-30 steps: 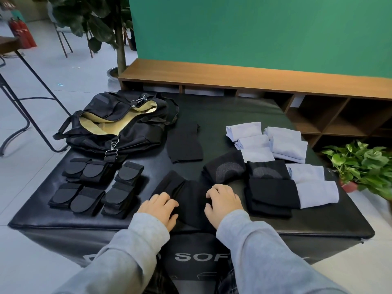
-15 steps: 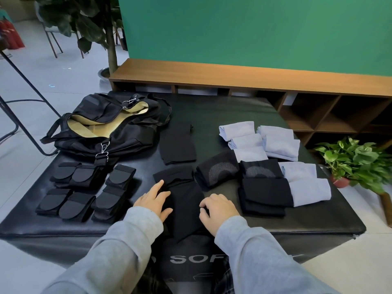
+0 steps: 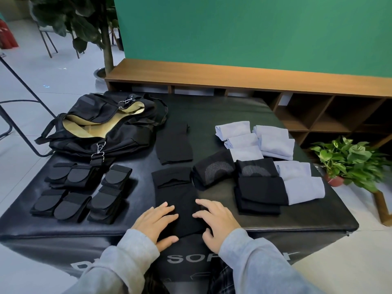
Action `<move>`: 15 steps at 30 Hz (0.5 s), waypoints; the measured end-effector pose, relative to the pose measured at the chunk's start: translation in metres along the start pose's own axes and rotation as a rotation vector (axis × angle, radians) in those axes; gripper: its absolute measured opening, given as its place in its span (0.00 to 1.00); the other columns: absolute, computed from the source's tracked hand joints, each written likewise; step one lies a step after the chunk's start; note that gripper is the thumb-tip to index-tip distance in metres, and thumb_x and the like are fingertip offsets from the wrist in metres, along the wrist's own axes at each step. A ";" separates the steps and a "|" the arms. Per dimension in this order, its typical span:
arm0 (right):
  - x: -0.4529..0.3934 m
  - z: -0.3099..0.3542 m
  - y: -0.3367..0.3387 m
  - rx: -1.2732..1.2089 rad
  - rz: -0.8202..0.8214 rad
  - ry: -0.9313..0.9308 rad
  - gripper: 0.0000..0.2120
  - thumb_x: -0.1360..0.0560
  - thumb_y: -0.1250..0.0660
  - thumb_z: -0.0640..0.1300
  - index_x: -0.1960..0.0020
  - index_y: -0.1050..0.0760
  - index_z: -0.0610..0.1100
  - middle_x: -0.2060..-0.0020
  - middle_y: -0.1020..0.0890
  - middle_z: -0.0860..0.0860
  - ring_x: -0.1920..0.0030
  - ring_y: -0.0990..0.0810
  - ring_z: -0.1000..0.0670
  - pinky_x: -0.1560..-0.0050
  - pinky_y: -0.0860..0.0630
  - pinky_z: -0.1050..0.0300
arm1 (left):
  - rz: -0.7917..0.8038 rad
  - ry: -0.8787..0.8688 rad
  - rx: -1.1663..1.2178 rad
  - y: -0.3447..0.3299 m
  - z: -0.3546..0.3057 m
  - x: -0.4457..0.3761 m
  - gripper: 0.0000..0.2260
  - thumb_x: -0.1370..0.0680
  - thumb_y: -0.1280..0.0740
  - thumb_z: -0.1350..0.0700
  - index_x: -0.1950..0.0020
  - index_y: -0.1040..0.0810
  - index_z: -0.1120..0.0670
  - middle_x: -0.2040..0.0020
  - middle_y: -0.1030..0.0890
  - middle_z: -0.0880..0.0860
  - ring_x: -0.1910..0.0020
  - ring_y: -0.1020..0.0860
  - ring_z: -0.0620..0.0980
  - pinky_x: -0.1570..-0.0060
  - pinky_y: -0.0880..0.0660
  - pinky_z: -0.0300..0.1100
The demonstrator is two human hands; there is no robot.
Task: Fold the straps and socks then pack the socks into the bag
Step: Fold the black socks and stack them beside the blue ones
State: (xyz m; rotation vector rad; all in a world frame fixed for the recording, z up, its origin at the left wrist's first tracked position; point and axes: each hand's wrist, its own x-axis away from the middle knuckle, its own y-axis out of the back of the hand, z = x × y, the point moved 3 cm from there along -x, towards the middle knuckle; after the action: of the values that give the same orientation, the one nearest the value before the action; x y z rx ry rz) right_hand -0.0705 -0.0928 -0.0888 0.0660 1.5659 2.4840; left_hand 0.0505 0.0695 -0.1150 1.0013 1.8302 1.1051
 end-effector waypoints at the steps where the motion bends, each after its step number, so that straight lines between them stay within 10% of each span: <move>1: 0.001 -0.001 -0.001 -0.012 -0.001 0.003 0.24 0.36 0.42 0.40 0.42 0.24 0.49 0.32 0.30 0.55 0.34 0.37 0.56 0.39 0.43 0.61 | 0.019 0.005 -0.001 0.000 0.000 0.001 0.24 0.24 0.50 0.32 0.39 0.30 0.45 0.39 0.22 0.48 0.33 0.34 0.44 0.31 0.52 0.34; 9: -0.003 -0.004 -0.002 -0.012 0.010 -0.017 0.22 0.31 0.45 0.50 0.40 0.23 0.49 0.37 0.25 0.57 0.34 0.30 0.53 0.38 0.45 0.63 | 0.012 -0.043 -0.094 -0.011 -0.002 0.003 0.39 0.46 0.23 0.42 0.38 0.31 0.47 0.38 0.26 0.47 0.36 0.33 0.46 0.31 0.52 0.38; 15: -0.011 -0.005 -0.003 0.006 0.018 -0.050 0.21 0.27 0.38 0.40 0.35 0.28 0.52 0.33 0.30 0.61 0.31 0.37 0.58 0.37 0.46 0.66 | 0.011 -0.039 -0.129 -0.016 -0.004 0.005 0.44 0.50 0.20 0.46 0.36 0.32 0.47 0.34 0.33 0.44 0.29 0.41 0.43 0.30 0.54 0.39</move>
State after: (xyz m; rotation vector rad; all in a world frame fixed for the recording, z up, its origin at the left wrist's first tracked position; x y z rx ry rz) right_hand -0.0604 -0.0979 -0.0934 0.1426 1.5593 2.4720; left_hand 0.0411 0.0672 -0.1298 0.9515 1.7019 1.1864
